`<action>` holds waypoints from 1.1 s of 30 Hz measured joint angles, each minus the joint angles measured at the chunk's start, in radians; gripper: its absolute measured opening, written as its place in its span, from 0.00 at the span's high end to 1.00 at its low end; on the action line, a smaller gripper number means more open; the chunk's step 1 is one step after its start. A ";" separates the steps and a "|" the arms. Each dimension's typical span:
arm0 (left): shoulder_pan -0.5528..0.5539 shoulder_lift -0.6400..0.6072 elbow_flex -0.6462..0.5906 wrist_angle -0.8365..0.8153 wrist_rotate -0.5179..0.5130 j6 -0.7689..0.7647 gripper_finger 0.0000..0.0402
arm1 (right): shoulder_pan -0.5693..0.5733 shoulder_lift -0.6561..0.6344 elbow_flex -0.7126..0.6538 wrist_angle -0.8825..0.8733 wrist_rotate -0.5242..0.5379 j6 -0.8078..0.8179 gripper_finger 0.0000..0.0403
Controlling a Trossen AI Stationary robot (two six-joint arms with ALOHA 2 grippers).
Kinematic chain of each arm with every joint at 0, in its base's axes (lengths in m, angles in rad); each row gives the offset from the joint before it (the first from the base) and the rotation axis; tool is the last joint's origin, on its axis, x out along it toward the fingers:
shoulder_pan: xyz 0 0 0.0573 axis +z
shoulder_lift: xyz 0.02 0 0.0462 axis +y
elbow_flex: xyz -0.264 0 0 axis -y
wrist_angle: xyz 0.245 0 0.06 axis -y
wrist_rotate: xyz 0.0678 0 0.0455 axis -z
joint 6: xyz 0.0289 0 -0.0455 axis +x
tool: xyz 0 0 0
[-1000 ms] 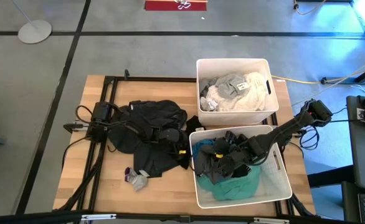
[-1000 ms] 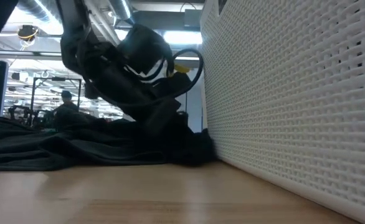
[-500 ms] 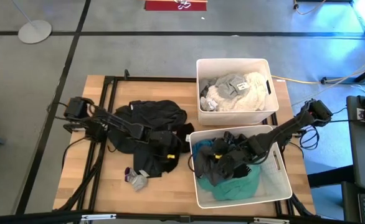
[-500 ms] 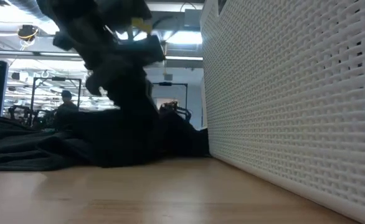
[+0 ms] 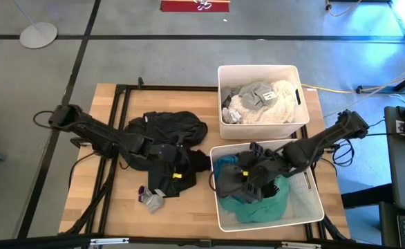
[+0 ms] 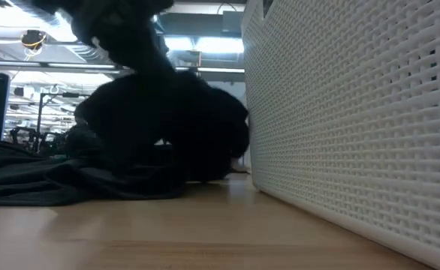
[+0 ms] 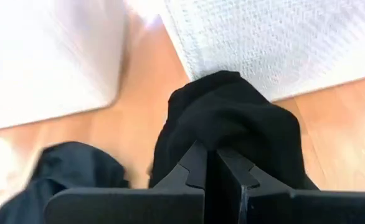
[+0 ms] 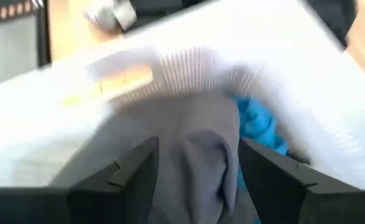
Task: Sort clothes
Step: Put the gray underwear into the bottom white laundry bin, then put the black shirt into the bottom white laundry bin
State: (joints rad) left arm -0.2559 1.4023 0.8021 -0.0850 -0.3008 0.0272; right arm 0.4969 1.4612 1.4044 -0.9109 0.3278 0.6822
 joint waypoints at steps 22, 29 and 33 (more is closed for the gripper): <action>-0.045 -0.135 0.002 0.021 -0.105 0.051 0.99 | -0.052 0.131 0.106 0.386 0.224 -0.639 0.45; -0.054 -0.209 0.002 0.018 -0.111 0.051 0.99 | -0.135 0.251 0.105 0.587 0.213 -0.791 0.45; -0.061 -0.247 0.002 0.014 -0.133 0.064 0.99 | -0.191 0.297 0.105 0.642 0.155 -0.787 0.45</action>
State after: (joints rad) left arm -0.3165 1.1552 0.8040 -0.0709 -0.4341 0.0917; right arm 0.3054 1.7580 1.5093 -0.2685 0.4831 -0.1046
